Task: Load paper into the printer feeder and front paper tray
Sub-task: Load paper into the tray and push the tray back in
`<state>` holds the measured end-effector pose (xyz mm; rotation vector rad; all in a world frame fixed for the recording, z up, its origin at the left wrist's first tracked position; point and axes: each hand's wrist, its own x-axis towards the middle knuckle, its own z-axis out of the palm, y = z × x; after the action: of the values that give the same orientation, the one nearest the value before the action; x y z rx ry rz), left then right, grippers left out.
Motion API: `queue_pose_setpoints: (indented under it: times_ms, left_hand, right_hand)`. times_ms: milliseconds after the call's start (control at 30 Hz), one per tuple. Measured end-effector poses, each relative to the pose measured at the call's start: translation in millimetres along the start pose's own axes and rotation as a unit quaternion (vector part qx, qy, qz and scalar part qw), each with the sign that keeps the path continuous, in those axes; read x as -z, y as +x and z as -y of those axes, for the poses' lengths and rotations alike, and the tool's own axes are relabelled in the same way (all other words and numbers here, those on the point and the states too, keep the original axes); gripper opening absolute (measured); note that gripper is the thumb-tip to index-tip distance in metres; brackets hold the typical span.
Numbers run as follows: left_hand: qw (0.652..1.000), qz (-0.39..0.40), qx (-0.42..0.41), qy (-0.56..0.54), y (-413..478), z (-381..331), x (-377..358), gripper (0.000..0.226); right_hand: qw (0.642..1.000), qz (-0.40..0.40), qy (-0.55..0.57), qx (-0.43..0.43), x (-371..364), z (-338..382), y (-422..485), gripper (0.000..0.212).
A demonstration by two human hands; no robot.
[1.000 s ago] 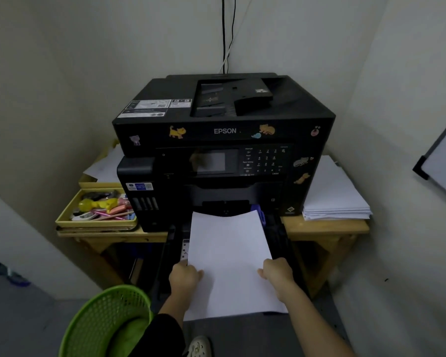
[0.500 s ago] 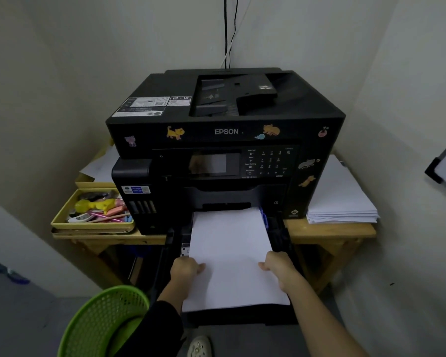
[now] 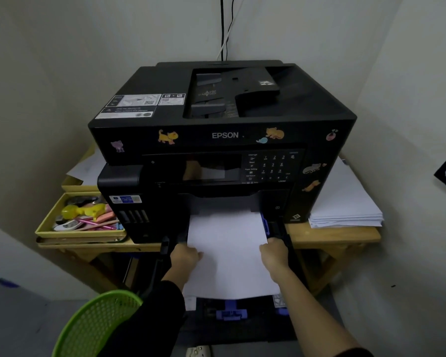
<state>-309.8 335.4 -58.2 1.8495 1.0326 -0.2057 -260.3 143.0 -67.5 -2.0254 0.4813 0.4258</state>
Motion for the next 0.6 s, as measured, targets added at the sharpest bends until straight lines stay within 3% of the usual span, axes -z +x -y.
queue_pose_setpoints:
  times_ms: [200,333,467,567,600]
  left_hand:
    - [1.0,0.0,0.005,0.016,1,4,-9,0.037]
    - [0.998,-0.015,0.021,0.062,-5,15,-11,0.039]
    - [0.999,-0.02,0.004,0.034,-12,17,-10,0.04]
    - [1.0,-0.023,-0.013,0.015,-10,13,-8,0.049]
    - [1.0,-0.022,-0.015,0.012,-9,11,-7,0.052]
  right_hand:
    - [1.0,-0.007,-0.012,0.019,-7,-8,5,0.03]
    - [0.999,-0.007,-0.045,-0.008,-10,-19,0,0.019]
    - [0.999,-0.021,-0.03,-0.01,-15,-22,0,0.03]
    - [1.0,-0.025,-0.004,0.003,-11,-16,2,0.017]
    - [1.0,-0.026,0.005,0.007,-10,-15,4,0.024]
